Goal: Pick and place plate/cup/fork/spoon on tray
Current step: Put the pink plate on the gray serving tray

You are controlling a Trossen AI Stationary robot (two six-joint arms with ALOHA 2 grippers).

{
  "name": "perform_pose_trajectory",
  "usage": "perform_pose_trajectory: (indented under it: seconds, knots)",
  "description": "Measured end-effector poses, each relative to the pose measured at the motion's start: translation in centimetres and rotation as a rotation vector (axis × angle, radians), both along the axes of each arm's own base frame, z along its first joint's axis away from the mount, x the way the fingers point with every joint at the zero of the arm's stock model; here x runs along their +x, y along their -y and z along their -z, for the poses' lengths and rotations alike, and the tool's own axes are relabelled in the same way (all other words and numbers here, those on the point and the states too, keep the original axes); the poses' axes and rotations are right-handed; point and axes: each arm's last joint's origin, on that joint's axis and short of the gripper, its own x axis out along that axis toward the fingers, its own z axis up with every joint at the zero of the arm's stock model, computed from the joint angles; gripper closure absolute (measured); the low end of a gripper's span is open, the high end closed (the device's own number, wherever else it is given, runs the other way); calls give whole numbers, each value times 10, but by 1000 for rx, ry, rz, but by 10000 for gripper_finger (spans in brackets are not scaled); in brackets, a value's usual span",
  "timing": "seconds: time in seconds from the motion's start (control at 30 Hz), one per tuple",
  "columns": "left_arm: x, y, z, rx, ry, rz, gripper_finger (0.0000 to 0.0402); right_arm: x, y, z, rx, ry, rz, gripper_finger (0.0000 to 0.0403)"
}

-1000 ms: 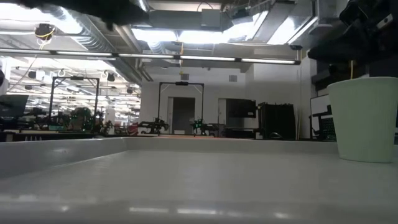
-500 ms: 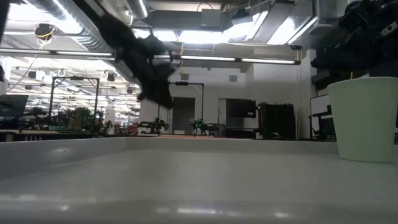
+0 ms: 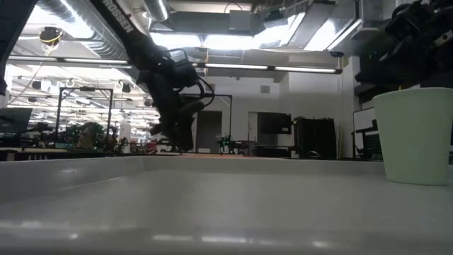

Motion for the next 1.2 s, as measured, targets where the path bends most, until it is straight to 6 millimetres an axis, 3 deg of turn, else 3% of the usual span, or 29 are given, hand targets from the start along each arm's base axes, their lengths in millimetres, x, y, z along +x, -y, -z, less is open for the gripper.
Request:
perform_pose_trajectory:
  seconds: [0.5, 0.93, 1.1, 1.2]
  knots:
    - [4, 6, 7, -29, -34, -9, 321, -1, 0, 4, 12, -43, 7, 352]
    - [9, 9, 30, -201, -11, 22, 322, -1, 0, 5, 11, -48, 7, 352]
    - [9, 10, 26, -170, 0, 68, 379, -1, 0, 5, 14, -48, 9, 352]
    - [9, 9, 18, -154, 36, 91, 393, -1, 0, 5, 32, -47, 16, 352]
